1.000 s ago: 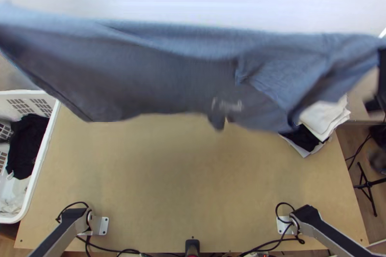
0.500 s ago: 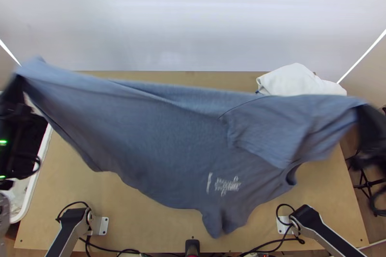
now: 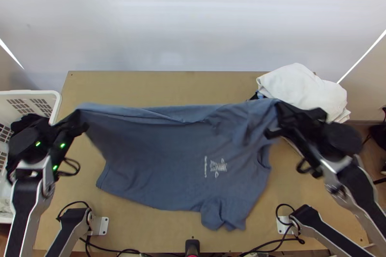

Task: Fold the t-shirt

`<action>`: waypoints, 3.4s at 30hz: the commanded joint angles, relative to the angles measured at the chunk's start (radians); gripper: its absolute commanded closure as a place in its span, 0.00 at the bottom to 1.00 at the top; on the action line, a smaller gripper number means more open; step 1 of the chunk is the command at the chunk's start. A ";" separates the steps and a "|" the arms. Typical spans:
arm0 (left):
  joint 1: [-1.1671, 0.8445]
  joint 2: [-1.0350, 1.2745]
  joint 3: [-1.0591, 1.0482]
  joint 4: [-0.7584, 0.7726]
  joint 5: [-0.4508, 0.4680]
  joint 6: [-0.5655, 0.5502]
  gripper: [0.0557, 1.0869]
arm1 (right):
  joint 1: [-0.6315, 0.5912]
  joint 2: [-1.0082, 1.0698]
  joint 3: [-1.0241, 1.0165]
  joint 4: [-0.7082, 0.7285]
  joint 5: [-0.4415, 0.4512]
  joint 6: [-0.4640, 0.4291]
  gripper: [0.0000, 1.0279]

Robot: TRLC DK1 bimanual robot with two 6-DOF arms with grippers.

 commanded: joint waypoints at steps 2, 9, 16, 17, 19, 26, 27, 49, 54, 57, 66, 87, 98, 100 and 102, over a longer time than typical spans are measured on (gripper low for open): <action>-0.014 0.370 0.020 0.298 0.002 0.007 0.97 | -0.081 0.281 -0.019 0.285 -0.054 -0.002 0.98; -0.017 0.839 0.290 0.426 0.001 -0.014 0.97 | -0.192 0.555 0.121 0.405 -0.083 0.021 0.98; -0.015 1.131 0.500 0.452 0.001 -0.013 0.97 | -0.241 0.781 0.237 0.443 -0.083 0.047 0.98; -0.017 1.160 0.522 0.453 0.001 -0.011 0.97 | -0.244 0.808 0.249 0.445 -0.083 0.052 0.98; -0.017 1.214 0.559 0.458 0.001 -0.011 0.97 | -0.244 0.856 0.260 0.466 -0.083 0.053 0.98; -0.017 1.306 0.621 0.484 -0.030 -0.008 0.96 | -0.244 0.943 0.302 0.514 -0.074 0.090 0.97; -0.017 1.312 0.629 0.486 -0.039 -0.008 0.96 | -0.244 0.946 0.311 0.514 -0.072 0.093 0.97; 0.008 1.042 0.572 0.423 -0.039 -0.014 0.04 | -0.208 0.626 0.314 -0.128 -0.010 0.360 0.04; 0.005 0.970 0.505 0.427 -0.039 -0.009 0.04 | -0.245 0.567 0.226 -0.022 -0.010 0.348 0.04; 0.008 0.939 0.480 0.426 -0.039 -0.005 0.04 | -0.256 0.564 0.226 -0.017 -0.003 0.331 0.04; 0.014 0.792 0.410 0.248 -0.039 0.046 0.04 | -0.199 0.597 0.315 -0.711 -0.315 0.707 0.04; 0.043 0.563 0.233 0.137 -0.007 0.073 0.04 | -0.053 0.129 -0.357 -0.436 -0.298 0.638 0.40; 0.045 0.542 0.195 0.108 -0.009 0.076 0.04 | -0.069 0.201 -0.404 -0.361 -0.379 0.607 0.45; 0.046 0.528 0.178 0.091 -0.009 0.081 0.04 | -0.072 0.230 -0.406 -0.329 -0.381 0.596 0.53; 0.046 0.507 0.154 0.084 -0.009 0.084 0.04 | -0.072 0.248 -0.412 -0.292 -0.384 0.593 0.57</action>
